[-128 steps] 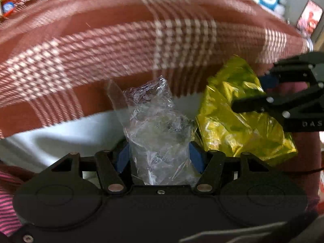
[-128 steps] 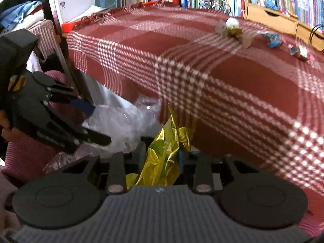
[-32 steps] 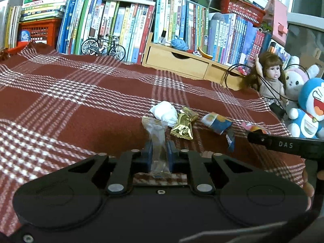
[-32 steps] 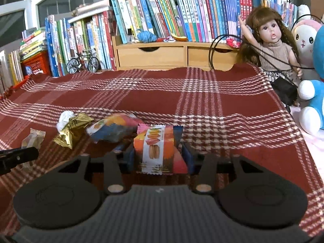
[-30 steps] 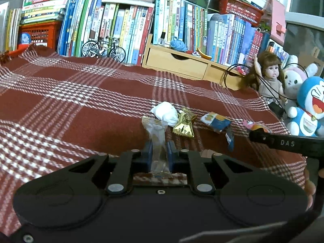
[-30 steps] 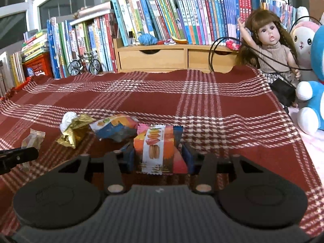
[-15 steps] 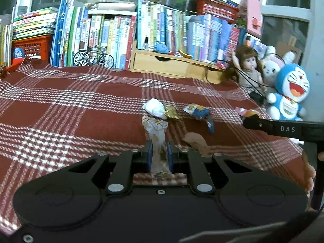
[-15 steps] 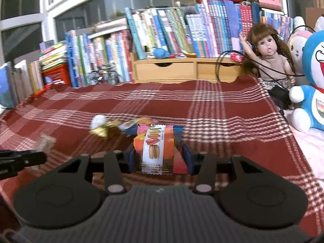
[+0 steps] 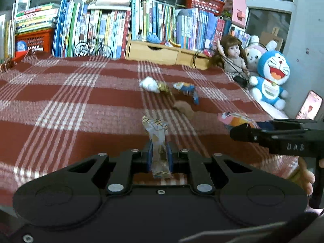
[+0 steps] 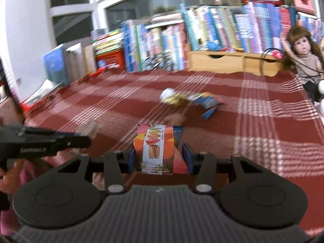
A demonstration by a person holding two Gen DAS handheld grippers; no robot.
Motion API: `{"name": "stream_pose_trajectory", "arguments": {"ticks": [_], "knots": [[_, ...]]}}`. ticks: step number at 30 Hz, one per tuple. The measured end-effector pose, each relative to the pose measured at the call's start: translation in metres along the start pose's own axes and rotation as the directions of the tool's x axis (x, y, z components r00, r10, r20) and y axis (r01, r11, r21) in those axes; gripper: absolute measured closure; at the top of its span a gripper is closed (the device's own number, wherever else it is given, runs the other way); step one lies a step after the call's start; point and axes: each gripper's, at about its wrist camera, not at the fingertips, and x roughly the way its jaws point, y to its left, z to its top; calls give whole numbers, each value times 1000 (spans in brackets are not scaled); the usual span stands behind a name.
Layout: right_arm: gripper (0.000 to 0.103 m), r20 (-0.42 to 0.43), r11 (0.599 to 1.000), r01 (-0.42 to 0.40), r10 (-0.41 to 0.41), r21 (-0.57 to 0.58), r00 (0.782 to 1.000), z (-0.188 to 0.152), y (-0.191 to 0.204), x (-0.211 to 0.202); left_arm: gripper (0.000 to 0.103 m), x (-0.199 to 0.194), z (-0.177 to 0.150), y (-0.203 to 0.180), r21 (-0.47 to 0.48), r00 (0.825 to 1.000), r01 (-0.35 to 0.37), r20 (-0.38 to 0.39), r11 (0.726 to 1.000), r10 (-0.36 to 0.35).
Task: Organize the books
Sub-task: 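Carry both held packets down below the tablecloth edge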
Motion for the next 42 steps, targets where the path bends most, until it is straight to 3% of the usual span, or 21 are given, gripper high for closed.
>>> {"name": "stream_pose_trajectory", "arguments": {"ticks": [9, 15, 18, 20, 24, 28, 40, 42], "knots": [[50, -64, 985, -159, 154, -69, 986, -44, 41, -25, 89, -29, -45, 3, 31, 995, -4, -97, 1000, 7], [50, -159, 975, -214, 203, -56, 966, -76, 56, -18, 88, -21, -76, 7, 49, 977, -39, -209, 998, 48], [50, -245, 979, -200, 188, -25, 951, -104, 60, -3, 88, 1, -99, 10, 48, 953, -94, -284, 994, 104], [50, -308, 984, -175, 162, -18, 937, -125, 61, 11, 88, 19, -115, 12, 45, 928, -135, -344, 990, 142], [50, -384, 989, -146, 132, -8, 914, -151, 65, 27, 88, 40, -141, 14, 15, 889, -168, -430, 986, 158], [50, -408, 988, -155, 141, -2, 902, -159, 68, 31, 87, 44, -150, 11, 36, 874, -182, -451, 983, 178], [45, -421, 986, -167, 147, -12, 895, -156, 68, 39, 84, 43, -155, 11, 60, 860, -188, -471, 980, 194], [39, -422, 986, -168, 146, -16, 895, -155, 70, 42, 76, 42, -154, 12, 60, 860, -193, -470, 979, 199]]}}
